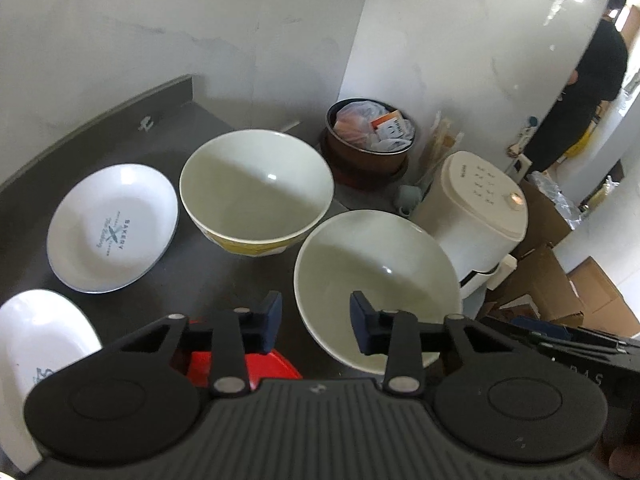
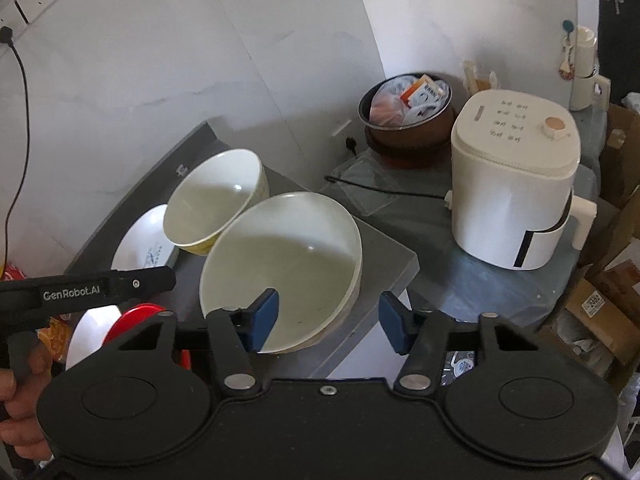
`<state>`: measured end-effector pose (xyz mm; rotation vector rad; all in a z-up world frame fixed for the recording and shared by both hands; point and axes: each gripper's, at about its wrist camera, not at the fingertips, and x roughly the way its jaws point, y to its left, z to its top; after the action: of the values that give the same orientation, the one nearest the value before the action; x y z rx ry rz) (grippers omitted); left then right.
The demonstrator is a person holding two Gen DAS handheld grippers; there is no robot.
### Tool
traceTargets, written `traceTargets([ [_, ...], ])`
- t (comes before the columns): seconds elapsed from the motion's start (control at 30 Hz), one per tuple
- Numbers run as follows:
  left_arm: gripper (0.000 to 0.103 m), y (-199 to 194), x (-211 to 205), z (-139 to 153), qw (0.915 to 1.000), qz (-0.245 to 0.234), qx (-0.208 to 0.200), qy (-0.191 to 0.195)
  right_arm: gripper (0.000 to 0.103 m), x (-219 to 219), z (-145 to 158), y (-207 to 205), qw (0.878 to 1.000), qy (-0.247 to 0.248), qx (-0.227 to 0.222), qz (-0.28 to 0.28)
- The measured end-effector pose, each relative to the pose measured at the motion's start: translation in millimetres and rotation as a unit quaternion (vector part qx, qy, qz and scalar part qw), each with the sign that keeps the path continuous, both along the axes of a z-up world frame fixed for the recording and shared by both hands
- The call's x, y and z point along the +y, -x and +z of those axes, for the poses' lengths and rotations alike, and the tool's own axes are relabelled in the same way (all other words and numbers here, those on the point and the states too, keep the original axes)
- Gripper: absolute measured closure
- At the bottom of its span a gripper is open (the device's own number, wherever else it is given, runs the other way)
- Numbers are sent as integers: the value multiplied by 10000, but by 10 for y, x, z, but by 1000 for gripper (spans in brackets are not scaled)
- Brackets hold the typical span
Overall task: Organize plates and bowls
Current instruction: 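Close the right gripper on the rim of the larger cream bowl, then lift the cream bowl and lower it into the red bowl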
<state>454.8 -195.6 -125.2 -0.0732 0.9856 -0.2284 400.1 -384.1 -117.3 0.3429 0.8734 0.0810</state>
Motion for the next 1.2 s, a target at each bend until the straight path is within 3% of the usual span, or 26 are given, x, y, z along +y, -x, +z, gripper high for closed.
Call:
traceTargets([
  [0.47,86,-385,-83,-480,9976,379,581,55,67,-42,-341,-379,9991,-52,335,246],
  [0.6,94,-429,-93,-604,9944,567,886,115,84,-35,-420,-441,9982,-90,482,335],
  [0.87,95,-323,-69,-475,9966,424,706,84,85,55,-214,-315,9989,250,77,391],
  [1.2,95,-119,60,-180,9988,248,373,214,85,152,23,-14,9992,214,-305,168],
])
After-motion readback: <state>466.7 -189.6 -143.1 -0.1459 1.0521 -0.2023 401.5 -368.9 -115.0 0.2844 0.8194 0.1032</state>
